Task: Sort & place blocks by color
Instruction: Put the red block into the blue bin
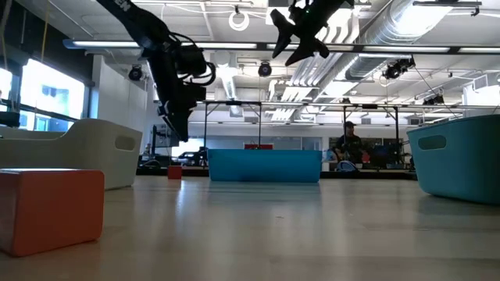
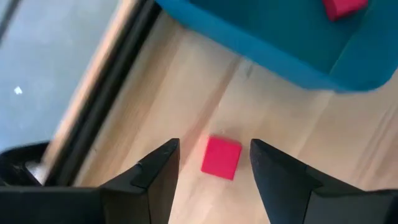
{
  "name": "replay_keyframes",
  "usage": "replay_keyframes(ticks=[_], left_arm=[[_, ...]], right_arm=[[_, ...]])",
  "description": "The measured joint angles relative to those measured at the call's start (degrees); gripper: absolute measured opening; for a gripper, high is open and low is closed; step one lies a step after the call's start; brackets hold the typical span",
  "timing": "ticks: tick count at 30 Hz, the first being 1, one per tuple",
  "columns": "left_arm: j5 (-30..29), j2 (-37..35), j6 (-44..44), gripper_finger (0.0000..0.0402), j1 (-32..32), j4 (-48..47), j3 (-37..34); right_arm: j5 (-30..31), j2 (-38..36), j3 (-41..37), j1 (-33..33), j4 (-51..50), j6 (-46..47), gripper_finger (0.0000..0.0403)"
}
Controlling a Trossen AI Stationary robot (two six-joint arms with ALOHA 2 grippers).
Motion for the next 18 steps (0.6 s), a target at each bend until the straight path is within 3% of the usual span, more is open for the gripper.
replay_keyframes(ticks=[18], left_arm=[[0.83, 4.95, 1.61, 0.0186, 0.34, -3.39, 1.40]], right_arm=[[0.02, 0.00, 0.00, 0.00, -2.19, 2.84, 0.0207]])
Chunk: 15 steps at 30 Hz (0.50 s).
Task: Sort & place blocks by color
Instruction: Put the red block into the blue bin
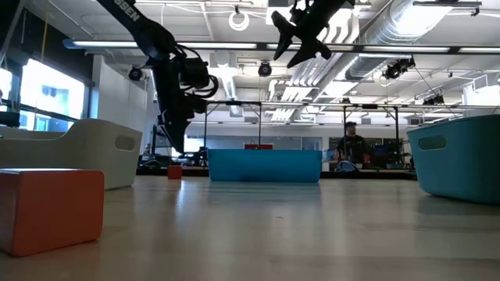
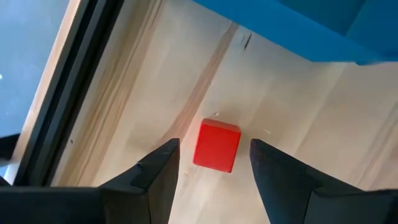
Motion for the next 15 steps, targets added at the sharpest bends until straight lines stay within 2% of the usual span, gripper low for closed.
replay_keyframes(ticks=[7, 15], left_arm=[[-0.02, 0.00, 4.26, 0.0186, 0.00, -0.88, 0.00], [-0.02, 1.56, 3.43, 0.0186, 0.00, -1.40, 0.00]], right_arm=[[0.00, 0.00, 0.00, 0.00, 0.00, 0.40, 0.0207], [0.00, 0.00, 0.00, 0.00, 0.00, 0.42, 0.0207]])
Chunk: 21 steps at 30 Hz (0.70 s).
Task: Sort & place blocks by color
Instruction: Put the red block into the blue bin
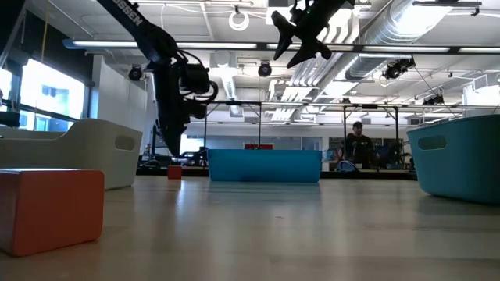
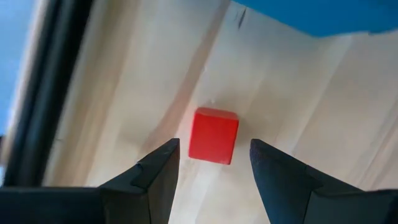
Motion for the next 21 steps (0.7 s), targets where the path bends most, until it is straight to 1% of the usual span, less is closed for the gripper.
replay_keyframes(ticks=[3, 8, 18, 21], left_arm=[[-0.19, 1.98, -0.26, 0.0186, -0.32, -0.77, 0.00], [-2.17, 4.30, -0.40, 0.0186, -0.96, -0.51, -0.02], [-3.00, 6.60, -0.43, 0.0186, -1.31, 1.54, -0.02], [-3.02, 6.69, -0.46, 0.0179, -1.31, 2.77, -0.02]], right_arm=[[0.00, 0.00, 0.00, 0.04, 0.00, 0.50, 0.0207], [0.00, 0.00, 0.00, 0.09, 0.00, 1.01, 0.0207], [0.00, 0.00, 0.00, 0.09, -0.02, 0.86, 0.0207], [0.00, 0.00, 0.00, 0.09, -0.02, 0.61, 0.0207]])
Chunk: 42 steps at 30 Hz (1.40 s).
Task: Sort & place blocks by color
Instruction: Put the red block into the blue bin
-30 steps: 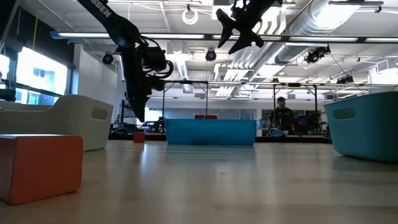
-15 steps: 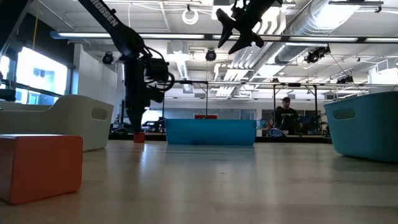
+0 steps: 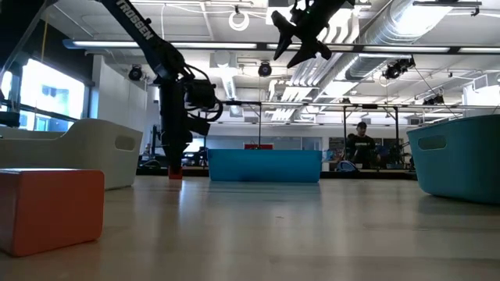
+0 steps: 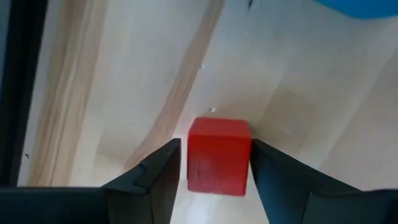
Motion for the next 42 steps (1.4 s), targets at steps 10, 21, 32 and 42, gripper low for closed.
replay_keyframes(ticks=[10, 21, 32, 42], left_arm=[[0.02, -0.16, -0.05, 0.0099, 0.13, -0.11, 0.09], [2.38, -3.70, -0.60, 0.0099, 0.13, -2.74, -0.02], [2.96, -15.71, -1.31, 0.0099, 0.11, -2.08, 3.66], [15.04, -17.56, -2.09, 0.0099, -0.83, 4.22, 10.43]], right_arm=[[-0.03, 0.00, 0.00, 0.00, 0.00, -0.20, 0.0207], [-9.95, 0.00, 0.00, 0.02, -0.02, -0.18, 0.0207], [-13.00, -0.09, 0.00, 3.82, -0.94, -0.18, 0.0207], [-12.02, -0.70, -0.02, 8.45, -3.21, -0.20, 0.0207]])
